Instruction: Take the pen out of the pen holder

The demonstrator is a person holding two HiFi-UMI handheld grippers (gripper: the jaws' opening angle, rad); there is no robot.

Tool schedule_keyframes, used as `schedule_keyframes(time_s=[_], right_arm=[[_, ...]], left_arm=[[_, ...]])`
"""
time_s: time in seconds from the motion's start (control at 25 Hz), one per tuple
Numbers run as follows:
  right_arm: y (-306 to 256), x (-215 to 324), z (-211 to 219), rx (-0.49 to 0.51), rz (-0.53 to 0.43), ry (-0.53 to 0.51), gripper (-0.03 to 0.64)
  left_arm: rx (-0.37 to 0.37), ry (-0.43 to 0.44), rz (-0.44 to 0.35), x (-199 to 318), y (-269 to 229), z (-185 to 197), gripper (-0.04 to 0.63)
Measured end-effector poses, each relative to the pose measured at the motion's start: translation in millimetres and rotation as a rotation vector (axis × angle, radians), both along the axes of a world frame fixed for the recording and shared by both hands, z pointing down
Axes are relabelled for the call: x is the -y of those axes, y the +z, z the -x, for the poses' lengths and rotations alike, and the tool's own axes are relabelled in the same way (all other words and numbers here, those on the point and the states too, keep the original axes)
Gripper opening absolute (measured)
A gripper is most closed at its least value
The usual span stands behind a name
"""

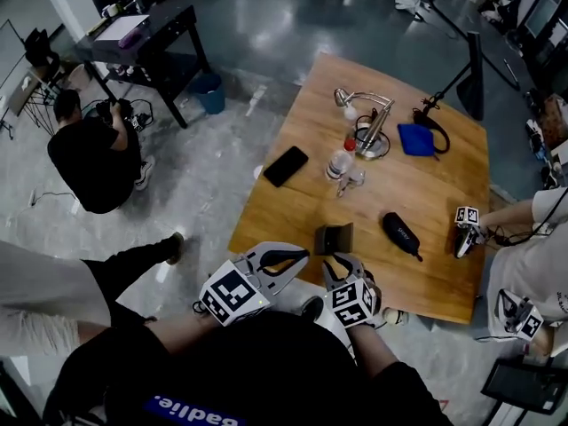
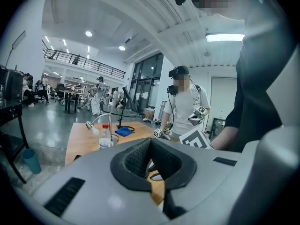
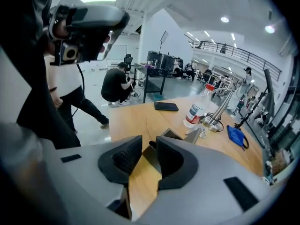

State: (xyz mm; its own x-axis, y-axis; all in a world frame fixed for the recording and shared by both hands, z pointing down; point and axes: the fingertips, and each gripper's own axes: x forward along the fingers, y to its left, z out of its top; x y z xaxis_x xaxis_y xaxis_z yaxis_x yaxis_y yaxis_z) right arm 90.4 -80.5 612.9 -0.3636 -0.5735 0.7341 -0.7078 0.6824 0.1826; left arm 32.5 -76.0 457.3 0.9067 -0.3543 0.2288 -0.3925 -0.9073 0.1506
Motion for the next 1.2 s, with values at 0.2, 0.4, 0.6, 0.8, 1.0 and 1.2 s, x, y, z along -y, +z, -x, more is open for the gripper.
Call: schedule_keyframes(time_s=[0.2, 0.4, 0.6, 0.8, 1.0, 1.2], right_arm=[[18, 7, 0, -0.086, -0.01, 0.013, 0.077], [31, 14, 0, -0.164, 0.0, 0.019, 0.077], [39, 15, 0, -0.215, 0.005, 0.031, 0.077], [37, 18, -4, -0.21, -0.01, 0.075, 0.064], [30, 17, -7, -0.197, -0.016, 0.082, 0.06], [13, 13, -9, -0.172, -0.036, 0.084, 0.06]], left_arm=[[0.019, -0.003, 0.0, -6, 5, 6, 0.008], [0.028, 0.001, 0.007, -7, 8, 15, 0.008], [0.034, 0.005, 0.011, -7, 9, 25, 0.008], [0.032, 0.02, 0.014, -7, 8, 29, 0.008], [0.025, 0.042, 0.009, -8, 7, 24, 0.008], [0.013, 0.059, -0.002, -8, 2, 17, 0.008]])
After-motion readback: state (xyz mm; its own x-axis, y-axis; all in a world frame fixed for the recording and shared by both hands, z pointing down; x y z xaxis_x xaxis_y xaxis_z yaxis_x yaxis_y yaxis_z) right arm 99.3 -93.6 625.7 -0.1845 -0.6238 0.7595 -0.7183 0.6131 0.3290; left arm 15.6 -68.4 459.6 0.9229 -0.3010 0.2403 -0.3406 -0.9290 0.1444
